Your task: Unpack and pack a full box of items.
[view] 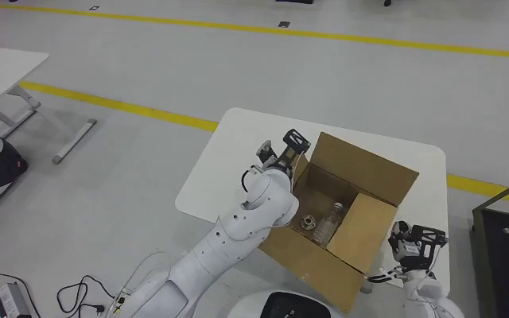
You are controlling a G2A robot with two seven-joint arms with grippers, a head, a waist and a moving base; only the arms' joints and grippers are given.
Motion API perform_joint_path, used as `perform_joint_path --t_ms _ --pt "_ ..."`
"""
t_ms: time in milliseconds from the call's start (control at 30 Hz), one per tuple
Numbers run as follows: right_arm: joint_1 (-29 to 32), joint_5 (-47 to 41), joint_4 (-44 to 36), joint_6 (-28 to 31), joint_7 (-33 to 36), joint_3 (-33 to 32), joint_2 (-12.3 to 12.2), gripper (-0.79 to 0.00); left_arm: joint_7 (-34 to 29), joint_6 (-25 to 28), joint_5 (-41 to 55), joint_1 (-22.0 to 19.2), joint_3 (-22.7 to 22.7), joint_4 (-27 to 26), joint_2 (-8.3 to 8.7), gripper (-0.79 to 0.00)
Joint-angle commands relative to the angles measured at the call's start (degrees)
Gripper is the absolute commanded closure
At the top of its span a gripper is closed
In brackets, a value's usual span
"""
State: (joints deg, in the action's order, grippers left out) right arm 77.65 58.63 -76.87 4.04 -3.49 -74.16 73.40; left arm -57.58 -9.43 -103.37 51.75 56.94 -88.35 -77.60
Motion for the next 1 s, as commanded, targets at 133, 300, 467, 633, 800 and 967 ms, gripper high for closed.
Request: perform_joint_path --t_ms 133,300,467,633,800,967 --pt "-4.9 1.5 3.8 1.6 0.5 3.5 0.8 0.0 0.2 2.5 0.5 2.4 1.1 -5.9 -0.14 -0.785" --pt "-8.3 1.6 6.7 2.5 0.7 5.2 1.4 0.0 0.7 3.3 0.6 3.6 2.3 -7.7 -0.28 -0.785" --pt "-11.6 0.9 9.4 4.1 1.3 6.6 1.9 0.0 1.2 5.5 6.2 4.8 3.8 -9.0 -0.58 -0.785" --pt "-14.4 0.3 12.9 5.7 1.3 7.9 2.5 0.0 0.4 7.9 11.4 5.6 4.4 -9.0 -0.91 -0.785" --pt "-15.5 0.8 14.6 5.6 -0.1 8.6 2.9 0.0 -0.1 10.9 18.5 6.2 4.5 -9.1 -1.32 -0.785" --pt "-11.8 3.5 13.0 3.1 -3.1 6.5 2.2 0.0 0.0 16.7 28.3 5.7 5.3 -6.9 -1.55 -0.785"
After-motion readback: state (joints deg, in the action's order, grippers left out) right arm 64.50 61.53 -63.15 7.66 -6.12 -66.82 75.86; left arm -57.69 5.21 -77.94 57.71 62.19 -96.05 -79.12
